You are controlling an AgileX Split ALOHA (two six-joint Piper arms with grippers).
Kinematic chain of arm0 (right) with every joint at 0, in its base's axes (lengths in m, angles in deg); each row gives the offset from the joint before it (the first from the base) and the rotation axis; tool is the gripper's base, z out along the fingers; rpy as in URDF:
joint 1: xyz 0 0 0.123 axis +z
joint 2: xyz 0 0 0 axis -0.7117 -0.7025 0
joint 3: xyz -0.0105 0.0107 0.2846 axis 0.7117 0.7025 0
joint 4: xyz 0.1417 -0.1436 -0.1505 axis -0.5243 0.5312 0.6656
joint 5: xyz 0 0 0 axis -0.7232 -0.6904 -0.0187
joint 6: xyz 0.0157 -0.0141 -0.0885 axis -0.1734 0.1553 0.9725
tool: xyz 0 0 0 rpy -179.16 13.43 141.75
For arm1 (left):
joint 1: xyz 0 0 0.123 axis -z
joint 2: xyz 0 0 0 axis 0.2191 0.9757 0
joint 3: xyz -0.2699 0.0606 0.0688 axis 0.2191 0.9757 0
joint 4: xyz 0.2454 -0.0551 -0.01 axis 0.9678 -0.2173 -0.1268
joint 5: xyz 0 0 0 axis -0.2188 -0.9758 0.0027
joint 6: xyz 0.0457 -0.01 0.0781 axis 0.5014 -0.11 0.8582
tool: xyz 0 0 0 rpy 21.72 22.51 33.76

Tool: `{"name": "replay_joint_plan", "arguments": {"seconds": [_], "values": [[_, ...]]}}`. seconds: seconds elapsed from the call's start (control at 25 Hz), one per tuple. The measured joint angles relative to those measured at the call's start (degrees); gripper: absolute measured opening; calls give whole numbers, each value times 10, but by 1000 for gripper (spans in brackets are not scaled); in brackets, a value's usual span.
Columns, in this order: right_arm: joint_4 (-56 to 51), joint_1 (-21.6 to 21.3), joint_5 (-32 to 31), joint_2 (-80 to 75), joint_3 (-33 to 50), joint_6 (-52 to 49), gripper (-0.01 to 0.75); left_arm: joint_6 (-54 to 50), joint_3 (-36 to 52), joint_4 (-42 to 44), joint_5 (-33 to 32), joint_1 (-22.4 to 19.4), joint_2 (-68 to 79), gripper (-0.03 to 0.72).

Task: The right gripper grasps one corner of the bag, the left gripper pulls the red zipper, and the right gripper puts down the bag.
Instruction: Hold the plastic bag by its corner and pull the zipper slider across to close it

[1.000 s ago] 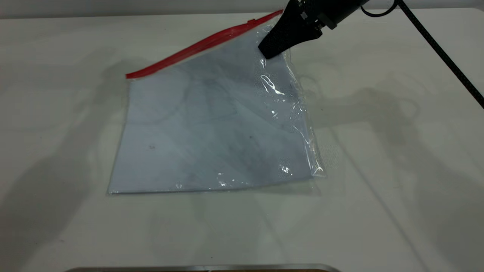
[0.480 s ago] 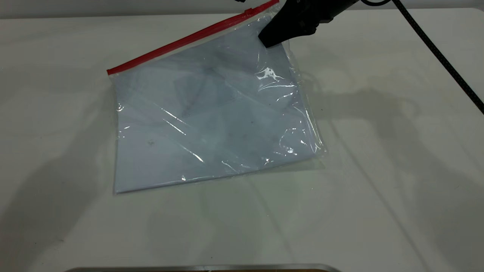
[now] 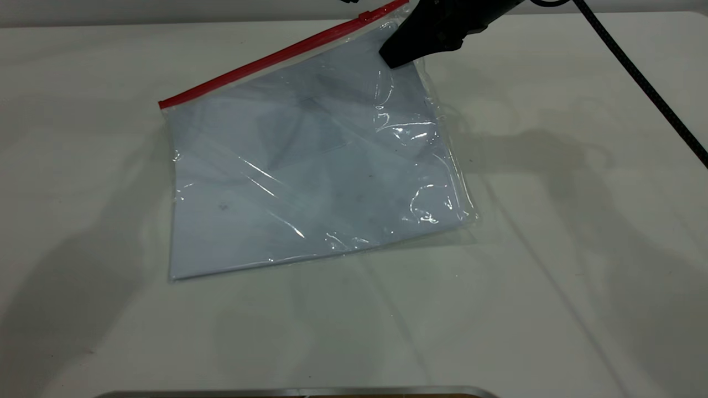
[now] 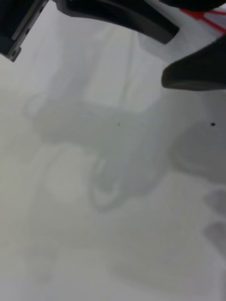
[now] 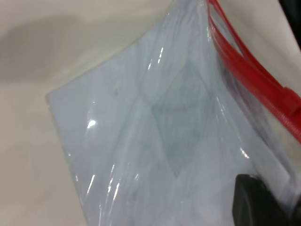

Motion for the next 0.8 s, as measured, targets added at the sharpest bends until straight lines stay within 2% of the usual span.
{"name": "replay_joint_plan", "arguments": {"seconds": [0.8], "values": [[-2,0,18,0,0,0,34,-28,0,40,0,25,0,376]]}}
